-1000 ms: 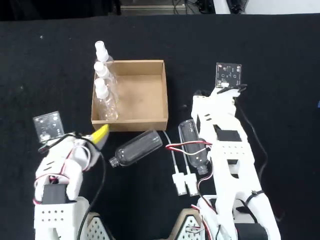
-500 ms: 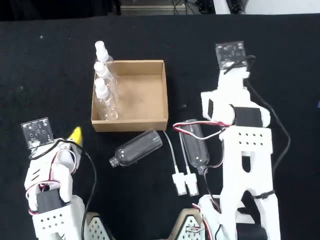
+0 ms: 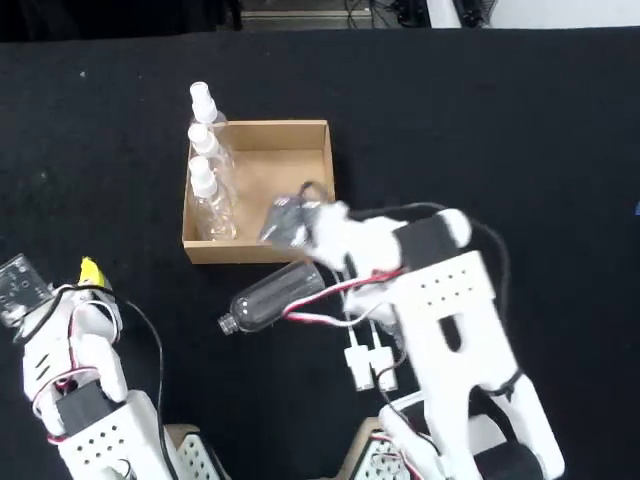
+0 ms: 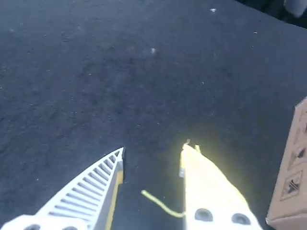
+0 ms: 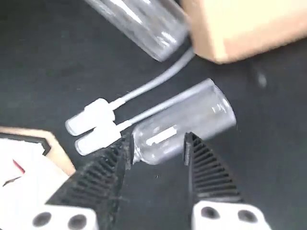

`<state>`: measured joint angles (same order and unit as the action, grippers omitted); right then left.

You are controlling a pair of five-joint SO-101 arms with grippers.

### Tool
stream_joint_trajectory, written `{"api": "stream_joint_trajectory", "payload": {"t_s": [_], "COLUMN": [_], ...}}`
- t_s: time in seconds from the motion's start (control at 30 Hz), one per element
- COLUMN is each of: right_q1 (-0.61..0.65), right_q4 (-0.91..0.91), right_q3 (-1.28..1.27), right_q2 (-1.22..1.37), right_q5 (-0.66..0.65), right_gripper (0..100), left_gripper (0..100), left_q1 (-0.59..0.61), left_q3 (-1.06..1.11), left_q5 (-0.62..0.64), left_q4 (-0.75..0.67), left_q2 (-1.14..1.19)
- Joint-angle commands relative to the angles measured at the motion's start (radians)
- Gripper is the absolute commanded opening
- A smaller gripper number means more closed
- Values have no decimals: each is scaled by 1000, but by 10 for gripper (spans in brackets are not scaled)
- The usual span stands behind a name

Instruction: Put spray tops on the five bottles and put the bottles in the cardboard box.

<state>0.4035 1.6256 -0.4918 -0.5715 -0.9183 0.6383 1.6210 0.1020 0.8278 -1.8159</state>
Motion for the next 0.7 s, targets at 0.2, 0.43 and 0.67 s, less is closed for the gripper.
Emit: {"api": "stream_joint_trajectory", "payload": {"t_s": [0.2,0.43,0.67], "right_q1": [385,466,468], "right_q4": [5,-135,-233], "right_q3": [-61,-67,-68], "right_q2": [48,160,272], "right_q5": [-18,-132,-212], "right_gripper": [294,311,311], "left_gripper": [234,234,234], "left_q1": [124,199,206], "left_q3": [-15,-13,-15], "left_q5": [60,152,152], "left_q4": [-71,-86,-86], "left_q2": [-6,-3,-5]}}
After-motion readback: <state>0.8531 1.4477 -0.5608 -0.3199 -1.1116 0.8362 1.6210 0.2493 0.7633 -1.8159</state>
